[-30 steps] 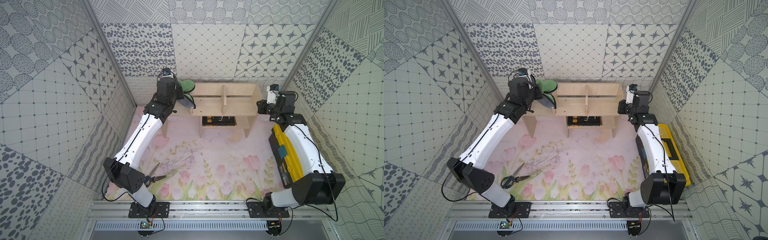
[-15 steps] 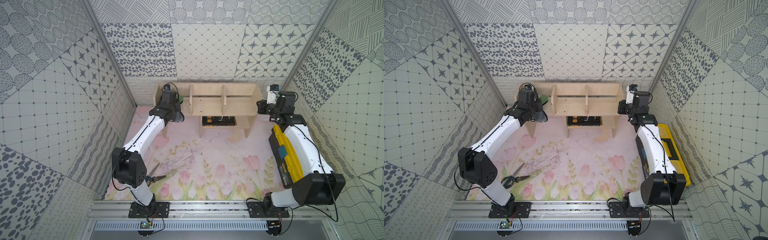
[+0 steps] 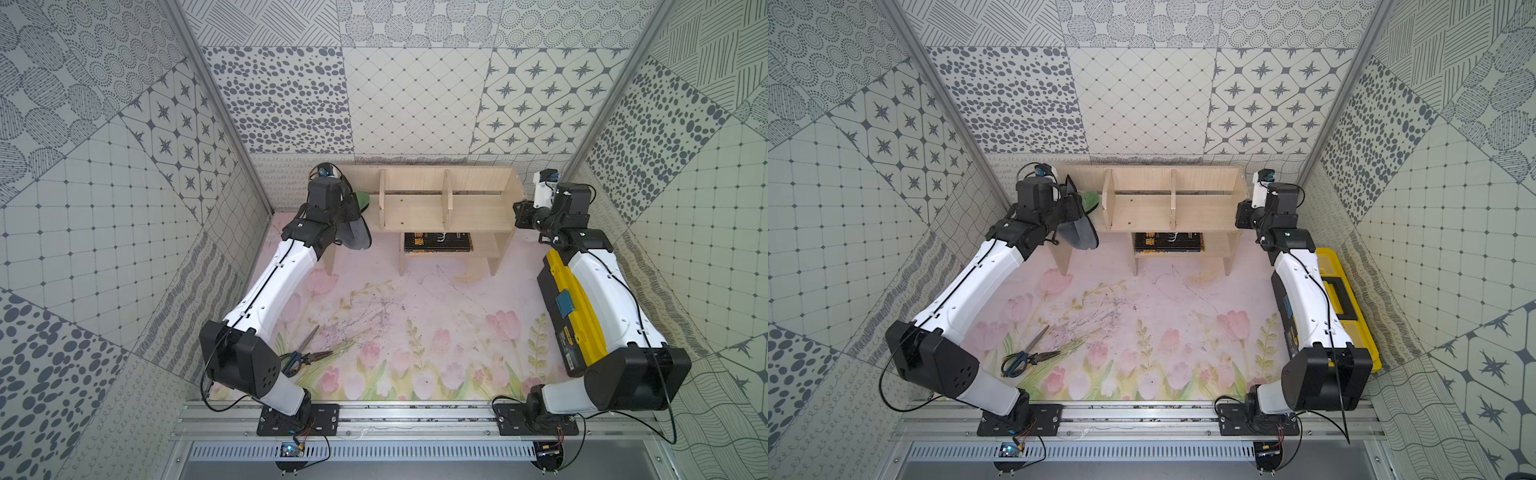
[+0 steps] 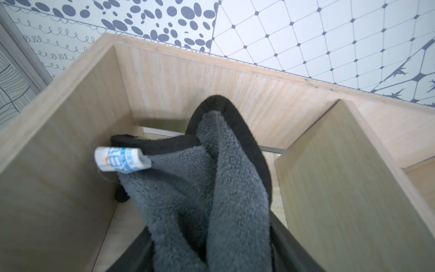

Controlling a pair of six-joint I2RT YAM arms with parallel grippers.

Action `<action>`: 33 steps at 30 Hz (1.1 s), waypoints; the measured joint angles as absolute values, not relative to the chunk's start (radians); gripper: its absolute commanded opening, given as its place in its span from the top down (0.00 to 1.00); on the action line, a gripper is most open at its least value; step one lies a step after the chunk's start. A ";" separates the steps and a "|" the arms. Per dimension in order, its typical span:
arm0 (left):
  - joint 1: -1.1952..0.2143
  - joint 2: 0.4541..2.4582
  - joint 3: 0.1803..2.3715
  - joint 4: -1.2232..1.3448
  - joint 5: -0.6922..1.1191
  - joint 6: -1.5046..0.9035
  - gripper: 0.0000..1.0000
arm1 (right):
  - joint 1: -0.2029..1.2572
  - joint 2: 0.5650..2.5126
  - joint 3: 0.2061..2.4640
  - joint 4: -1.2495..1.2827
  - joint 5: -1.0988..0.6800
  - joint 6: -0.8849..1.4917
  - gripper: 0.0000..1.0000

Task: Wipe the bookshelf clean with a cloth
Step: Wipe the dust from the shelf.

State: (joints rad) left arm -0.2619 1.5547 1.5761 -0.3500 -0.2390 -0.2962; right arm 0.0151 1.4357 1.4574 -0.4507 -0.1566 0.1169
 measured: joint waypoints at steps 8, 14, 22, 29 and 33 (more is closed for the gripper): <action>-0.263 1.530 1.428 -0.339 -0.178 -0.363 0.55 | 0.015 1.434 1.456 -0.451 -0.157 0.115 1.00; -0.267 1.557 1.448 -0.312 -0.159 -0.393 1.00 | 0.015 1.433 1.456 -0.451 -0.157 0.115 1.00; -0.268 1.562 1.577 -0.365 -0.086 -0.384 1.00 | 0.015 1.433 1.454 -0.450 -0.157 0.115 1.00; -0.269 1.520 1.597 -0.205 -0.062 -0.351 1.00 | 0.015 1.433 1.451 -0.443 -0.157 0.115 1.00; -0.270 1.523 1.510 -0.054 -0.065 -0.336 1.00 | 0.015 1.433 1.449 -0.441 -0.157 0.116 1.00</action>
State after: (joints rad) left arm -0.2703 1.5234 1.5101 -0.0536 -0.0650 -0.3355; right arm 0.0154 1.4326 1.4490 -0.4412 -0.1574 0.1158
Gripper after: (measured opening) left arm 0.119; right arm 0.201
